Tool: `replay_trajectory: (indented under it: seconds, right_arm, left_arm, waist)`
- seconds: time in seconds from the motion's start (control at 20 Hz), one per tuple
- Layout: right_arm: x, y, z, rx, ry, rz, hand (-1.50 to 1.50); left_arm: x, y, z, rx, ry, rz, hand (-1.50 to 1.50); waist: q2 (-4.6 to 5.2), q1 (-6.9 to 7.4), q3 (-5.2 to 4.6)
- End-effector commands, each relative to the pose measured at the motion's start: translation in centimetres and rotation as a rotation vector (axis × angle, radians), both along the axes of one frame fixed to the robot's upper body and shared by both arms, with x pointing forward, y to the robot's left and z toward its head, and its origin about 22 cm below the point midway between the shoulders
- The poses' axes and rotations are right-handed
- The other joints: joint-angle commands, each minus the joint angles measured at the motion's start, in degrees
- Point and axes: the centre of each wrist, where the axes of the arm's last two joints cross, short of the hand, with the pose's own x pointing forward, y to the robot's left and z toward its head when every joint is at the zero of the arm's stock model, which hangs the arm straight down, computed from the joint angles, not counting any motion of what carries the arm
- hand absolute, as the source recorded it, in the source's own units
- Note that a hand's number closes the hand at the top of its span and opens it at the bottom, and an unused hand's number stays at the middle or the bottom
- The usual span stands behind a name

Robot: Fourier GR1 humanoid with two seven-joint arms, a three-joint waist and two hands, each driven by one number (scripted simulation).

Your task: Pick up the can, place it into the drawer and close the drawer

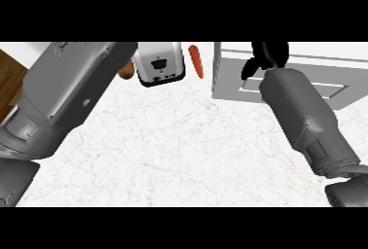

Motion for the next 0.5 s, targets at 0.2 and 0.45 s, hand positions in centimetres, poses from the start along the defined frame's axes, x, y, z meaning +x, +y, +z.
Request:
replay_trajectory:
  seconds: [0.2, 0.45]
  right_arm:
    - [1.4, 1.6, 5.4, 0.194, -0.109, 0.093, -1.5]
    - [1.4, 2.6, 5.1, 0.209, -0.11, 0.104, -1.5]
  left_arm:
    - [-0.7, 1.3, -0.4, -0.011, 0.002, 0.001, -1.5]
    - [-1.4, 2.4, -1.9, -0.02, -0.006, 0.0, -1.5]
  waist:
    - [-0.32, 0.26, -0.09]
    - [-0.26, 1.13, -0.19]
